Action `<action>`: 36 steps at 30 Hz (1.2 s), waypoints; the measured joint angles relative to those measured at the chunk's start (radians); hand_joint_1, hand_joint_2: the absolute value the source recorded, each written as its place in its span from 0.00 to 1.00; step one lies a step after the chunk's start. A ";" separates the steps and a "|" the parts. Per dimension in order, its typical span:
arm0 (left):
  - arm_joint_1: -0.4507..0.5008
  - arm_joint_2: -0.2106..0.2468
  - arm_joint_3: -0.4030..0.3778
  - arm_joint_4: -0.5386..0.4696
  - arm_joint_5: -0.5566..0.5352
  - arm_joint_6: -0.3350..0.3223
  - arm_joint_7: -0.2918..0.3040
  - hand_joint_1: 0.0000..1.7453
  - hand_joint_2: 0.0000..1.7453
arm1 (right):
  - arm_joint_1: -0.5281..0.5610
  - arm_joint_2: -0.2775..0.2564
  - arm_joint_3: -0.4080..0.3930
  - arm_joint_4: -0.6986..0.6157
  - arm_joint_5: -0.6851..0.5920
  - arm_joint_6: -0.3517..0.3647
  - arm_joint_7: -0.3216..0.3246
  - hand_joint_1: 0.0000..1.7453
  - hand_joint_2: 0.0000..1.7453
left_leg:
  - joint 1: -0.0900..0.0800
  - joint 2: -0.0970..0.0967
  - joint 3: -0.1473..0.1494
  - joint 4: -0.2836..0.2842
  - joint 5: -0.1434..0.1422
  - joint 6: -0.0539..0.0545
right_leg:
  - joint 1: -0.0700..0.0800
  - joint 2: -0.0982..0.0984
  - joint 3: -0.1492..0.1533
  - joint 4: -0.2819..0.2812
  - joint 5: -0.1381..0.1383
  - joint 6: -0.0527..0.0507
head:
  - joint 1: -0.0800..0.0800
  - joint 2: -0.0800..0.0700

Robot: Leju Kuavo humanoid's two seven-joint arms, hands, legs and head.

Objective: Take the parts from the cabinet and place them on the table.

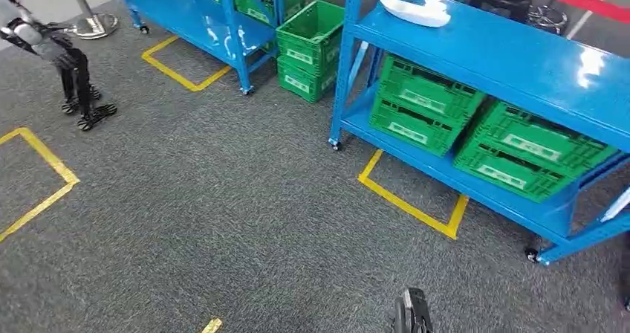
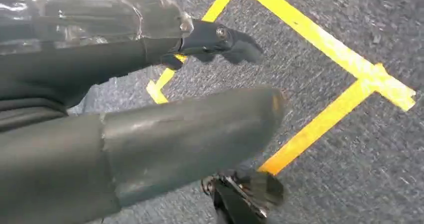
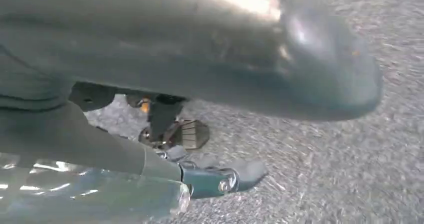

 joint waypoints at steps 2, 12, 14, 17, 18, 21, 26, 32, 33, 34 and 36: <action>0.001 0.002 0.001 0.000 0.000 0.000 0.000 0.00 0.00 | 0.006 0.001 0.000 0.000 0.000 0.000 0.000 0.00 0.00 | 0.002 0.002 0.003 -0.063 0.080 -0.002 | -0.003 0.030 0.009 0.006 -0.010 0.006 | -0.008 0.000; 0.001 0.001 0.002 0.000 -0.002 0.000 -0.014 0.00 0.00 | -0.003 0.002 0.004 0.000 0.000 0.002 -0.002 0.00 0.00 | 0.013 -0.008 0.104 -0.281 0.157 0.037 | -0.013 0.022 -0.050 0.121 -0.084 0.063 | 0.005 0.000; 0.005 0.002 0.002 0.000 -0.002 0.000 -0.014 0.00 0.00 | -0.009 0.003 0.003 0.000 0.000 0.003 -0.002 0.00 0.00 | 0.006 0.034 0.110 -0.281 0.148 0.040 | -0.017 -0.014 -0.142 0.282 -0.149 0.070 | 0.012 0.000; 0.003 0.002 0.002 0.000 -0.002 0.000 -0.014 0.00 0.00 | 0.004 0.004 0.004 0.000 0.000 0.004 -0.001 0.00 0.00 | 0.001 0.078 0.127 -0.281 0.132 0.039 | -0.016 -0.023 -0.159 0.291 -0.099 0.066 | 0.021 0.000; 0.001 0.001 0.002 0.000 -0.002 0.000 -0.014 0.00 0.00 | 0.006 0.003 0.004 0.000 0.000 0.004 -0.002 0.00 0.00 | -0.002 0.090 0.136 -0.281 0.126 0.038 | -0.015 -0.028 -0.121 0.208 -0.044 0.057 | 0.027 0.000; -0.005 -0.006 0.002 0.000 -0.006 0.000 -0.003 0.00 0.00 | 0.004 -0.001 0.005 0.000 0.000 0.001 0.000 0.00 0.00 | -0.009 0.115 0.151 -0.284 0.113 0.029 | 0.013 -0.108 -0.040 0.051 -0.003 0.021 | 0.023 0.000; -0.009 -0.008 0.002 0.000 -0.008 0.001 -0.015 0.00 0.00 | 0.018 -0.005 0.007 0.000 -0.001 0.001 0.002 0.00 0.00 | -0.003 0.058 0.171 -0.286 0.096 0.005 | 0.007 -0.067 -0.011 0.000 0.004 0.005 | 0.033 0.000; 0.002 -0.009 0.002 0.000 -0.009 0.001 -0.018 0.00 0.00 | 0.005 -0.004 0.008 0.000 -0.003 -0.001 0.010 0.00 0.00 | -0.002 0.003 0.002 -0.041 0.047 0.002 | 0.002 0.020 0.008 0.001 -0.007 0.000 | -0.007 0.000; 0.002 -0.009 0.002 0.000 -0.008 0.001 -0.017 0.00 0.00 | 0.007 -0.005 0.008 0.000 -0.004 -0.002 0.010 0.00 0.00 | -0.002 0.000 0.023 -0.104 0.100 0.003 | 0.001 0.033 0.014 0.005 -0.014 0.002 | -0.011 0.000; 0.002 -0.009 0.002 0.000 -0.008 0.001 -0.014 0.00 0.00 | 0.008 -0.005 0.008 0.000 -0.005 -0.002 0.010 0.00 0.00 | 0.000 -0.017 0.053 -0.186 0.157 0.003 | 0.000 0.047 0.018 0.011 -0.022 0.007 | -0.013 0.000; 0.002 -0.008 0.002 0.001 -0.008 0.000 -0.008 0.00 0.00 | 0.003 -0.006 0.009 0.000 -0.006 -0.002 0.011 0.00 0.00 | 0.009 -0.114 0.081 -0.258 0.166 0.005 | -0.001 0.071 0.011 0.027 -0.037 0.020 | -0.021 0.000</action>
